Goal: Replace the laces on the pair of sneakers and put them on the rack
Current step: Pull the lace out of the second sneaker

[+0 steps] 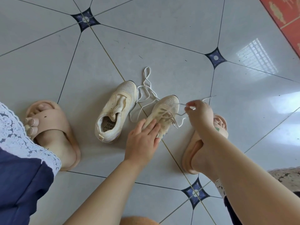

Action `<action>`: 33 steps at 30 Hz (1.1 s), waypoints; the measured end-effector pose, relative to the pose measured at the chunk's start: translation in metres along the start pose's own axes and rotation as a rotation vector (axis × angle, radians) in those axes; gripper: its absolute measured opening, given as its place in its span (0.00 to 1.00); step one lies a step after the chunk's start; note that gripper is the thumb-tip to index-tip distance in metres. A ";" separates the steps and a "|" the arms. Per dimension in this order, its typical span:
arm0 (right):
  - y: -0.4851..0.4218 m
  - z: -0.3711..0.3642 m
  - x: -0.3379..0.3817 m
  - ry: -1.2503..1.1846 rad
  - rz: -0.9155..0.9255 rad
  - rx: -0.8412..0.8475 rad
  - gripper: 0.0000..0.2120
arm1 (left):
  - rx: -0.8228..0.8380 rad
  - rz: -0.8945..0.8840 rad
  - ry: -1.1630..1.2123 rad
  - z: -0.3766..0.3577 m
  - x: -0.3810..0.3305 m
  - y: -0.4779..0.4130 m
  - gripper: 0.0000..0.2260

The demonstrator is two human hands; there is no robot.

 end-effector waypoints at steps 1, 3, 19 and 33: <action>0.003 -0.002 0.014 0.006 0.106 0.004 0.14 | 0.013 0.003 -0.003 -0.001 0.000 0.000 0.17; 0.015 -0.007 0.052 0.034 0.376 0.015 0.22 | 0.012 -0.004 -0.009 0.001 -0.001 0.000 0.17; -0.017 0.080 0.034 -0.650 -0.069 -0.283 0.06 | -0.069 -0.054 -0.048 0.007 -0.007 -0.001 0.19; -0.022 0.036 0.025 -0.916 -0.165 0.104 0.05 | -0.053 0.004 0.008 0.000 0.001 0.001 0.17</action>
Point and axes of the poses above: each hand's wrist, its own y-axis away from the middle knuckle, its own z-axis out of the back of the hand, x = y × z, the point moved 10 cm from there along -y, towards the middle knuckle, and after that the axes turned 5 degrees about -x, right-handed, at the moved point
